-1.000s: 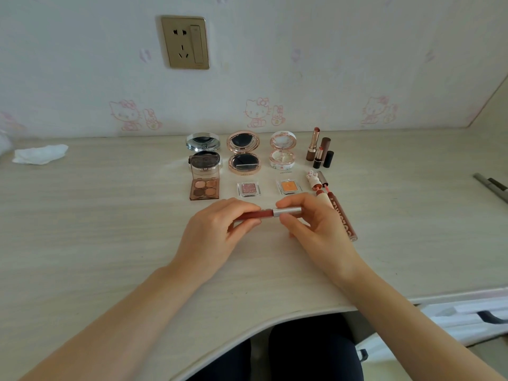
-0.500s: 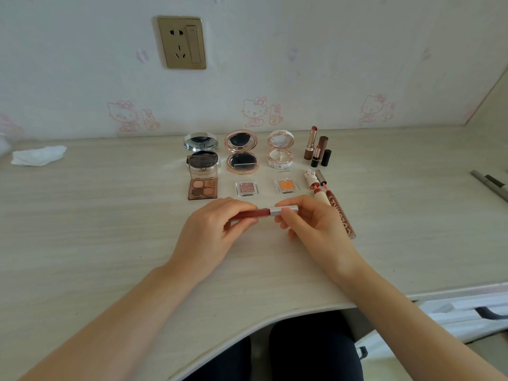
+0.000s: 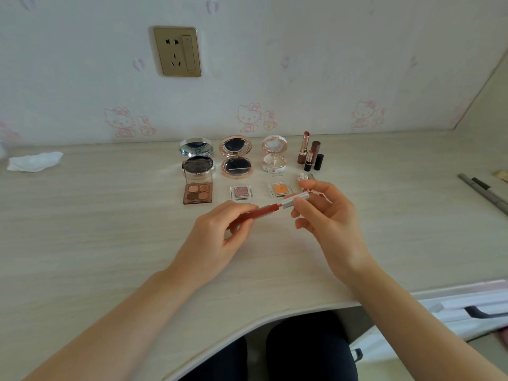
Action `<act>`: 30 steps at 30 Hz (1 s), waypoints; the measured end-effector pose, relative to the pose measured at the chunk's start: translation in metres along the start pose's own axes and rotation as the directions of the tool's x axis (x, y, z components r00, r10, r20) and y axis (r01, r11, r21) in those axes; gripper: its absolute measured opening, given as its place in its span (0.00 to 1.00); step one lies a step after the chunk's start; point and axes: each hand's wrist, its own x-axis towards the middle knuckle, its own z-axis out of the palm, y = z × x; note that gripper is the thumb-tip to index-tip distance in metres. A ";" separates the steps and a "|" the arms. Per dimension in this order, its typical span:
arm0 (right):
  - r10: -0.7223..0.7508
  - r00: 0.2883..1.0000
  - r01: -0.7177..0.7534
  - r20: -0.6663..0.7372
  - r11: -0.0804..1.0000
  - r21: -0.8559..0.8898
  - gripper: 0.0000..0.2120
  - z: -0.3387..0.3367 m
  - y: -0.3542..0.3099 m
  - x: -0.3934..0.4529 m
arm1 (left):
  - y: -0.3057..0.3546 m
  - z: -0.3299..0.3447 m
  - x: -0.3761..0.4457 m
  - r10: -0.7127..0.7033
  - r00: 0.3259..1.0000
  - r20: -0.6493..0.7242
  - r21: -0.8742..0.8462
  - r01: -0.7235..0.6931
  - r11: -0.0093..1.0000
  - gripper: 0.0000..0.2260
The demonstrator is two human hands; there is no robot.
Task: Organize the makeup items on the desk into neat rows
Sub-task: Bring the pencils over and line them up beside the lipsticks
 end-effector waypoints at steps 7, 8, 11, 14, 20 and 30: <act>0.009 0.996 -0.020 -0.093 0.992 -0.126 0.07 -0.022 -0.021 0.011 | 0.015 0.009 0.002 0.026 0.989 0.143 0.019 -0.029 0.999 0.11; 0.017 0.995 -0.031 -0.099 0.989 -0.145 0.07 -0.025 -0.023 0.014 | 0.017 0.011 0.003 0.053 0.985 0.165 0.040 -0.060 0.997 0.09; 0.021 0.993 -0.044 -0.117 0.978 -0.202 0.07 -0.036 -0.031 0.022 | 0.026 0.019 0.010 0.150 0.970 0.190 0.098 -0.171 0.980 0.08; 0.032 0.989 -0.063 -0.142 0.973 -0.224 0.09 -0.047 -0.037 0.031 | 0.037 0.031 0.019 0.202 0.961 0.191 0.115 -0.226 0.967 0.11; 0.042 0.982 -0.097 -0.184 0.949 -0.301 0.08 -0.068 -0.052 0.052 | 0.053 0.066 0.036 0.258 0.931 0.258 0.107 -0.292 0.950 0.21; 0.059 0.985 -0.127 -0.164 0.889 -0.439 0.08 -0.099 -0.057 0.079 | 0.067 0.112 0.060 0.312 0.887 0.341 0.203 -0.394 0.897 0.25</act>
